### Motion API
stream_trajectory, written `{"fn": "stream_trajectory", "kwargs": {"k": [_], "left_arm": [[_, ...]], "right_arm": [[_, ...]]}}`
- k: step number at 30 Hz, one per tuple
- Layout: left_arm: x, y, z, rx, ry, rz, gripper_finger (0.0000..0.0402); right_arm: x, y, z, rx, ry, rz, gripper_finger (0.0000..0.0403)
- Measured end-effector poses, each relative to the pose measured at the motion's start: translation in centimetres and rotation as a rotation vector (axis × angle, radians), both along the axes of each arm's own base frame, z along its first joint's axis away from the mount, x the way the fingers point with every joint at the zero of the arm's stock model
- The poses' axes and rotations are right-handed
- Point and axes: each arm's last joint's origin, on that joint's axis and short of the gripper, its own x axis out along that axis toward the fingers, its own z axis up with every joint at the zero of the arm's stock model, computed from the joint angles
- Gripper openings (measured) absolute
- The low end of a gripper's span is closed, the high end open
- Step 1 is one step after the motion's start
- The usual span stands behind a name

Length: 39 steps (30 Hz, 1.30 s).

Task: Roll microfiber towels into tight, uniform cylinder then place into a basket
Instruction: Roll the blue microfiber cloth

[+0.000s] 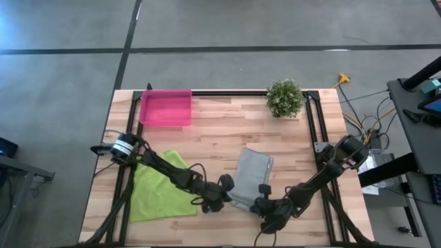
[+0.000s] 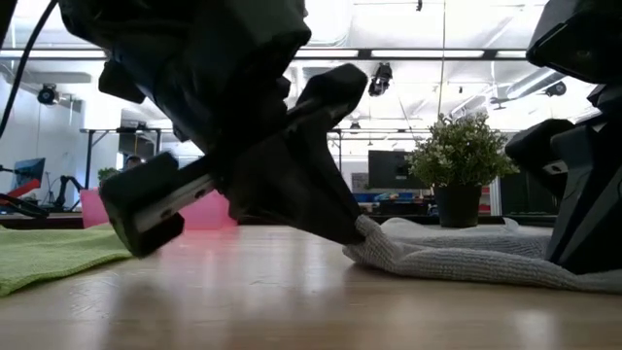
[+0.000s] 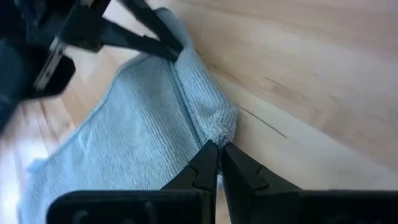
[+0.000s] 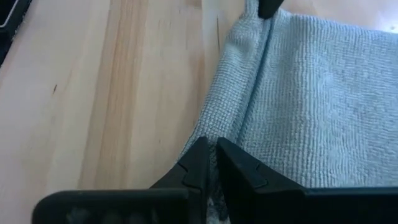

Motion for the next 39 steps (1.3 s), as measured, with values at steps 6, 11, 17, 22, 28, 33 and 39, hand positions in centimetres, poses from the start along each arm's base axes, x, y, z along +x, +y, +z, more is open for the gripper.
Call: {"fn": "stream_trajectory", "kwargs": {"k": [6,11,17,22,28,33,39], "left_arm": [[0.0,0.0,0.8,-0.150,0.044,0.118,0.0001],[0.1,0.1,1.9,-0.305,0.058,0.224,0.0000],[0.4,0.1,2.9,-0.520,0.094,0.352,0.0000],[0.9,-0.1,3.8,-0.672,0.114,0.439,0.0000],[0.9,-0.1,3.9,-0.831,0.161,0.548,0.0000],[0.9,-0.1,3.8,-0.908,0.187,0.605,0.0000],[0.6,0.0,3.2,-1.000,0.233,0.690,0.0000]], "right_arm": [[-0.2,-0.3,2.2,-0.022,-0.057,-0.002,0.0056],[-0.5,-0.8,3.9,-0.041,-0.087,-0.019,0.0084],[-0.8,-1.0,5.8,-0.005,-0.128,-0.020,0.0112],[-1.0,-1.0,6.5,0.011,-0.150,-0.015,0.0126],[-1.0,-0.9,6.6,0.016,-0.153,-0.012,0.0147],[-1.0,-1.0,6.4,0.009,-0.156,-0.022,0.0164],[-1.3,-1.3,5.4,-0.001,-0.137,-0.047,0.0170]]}}
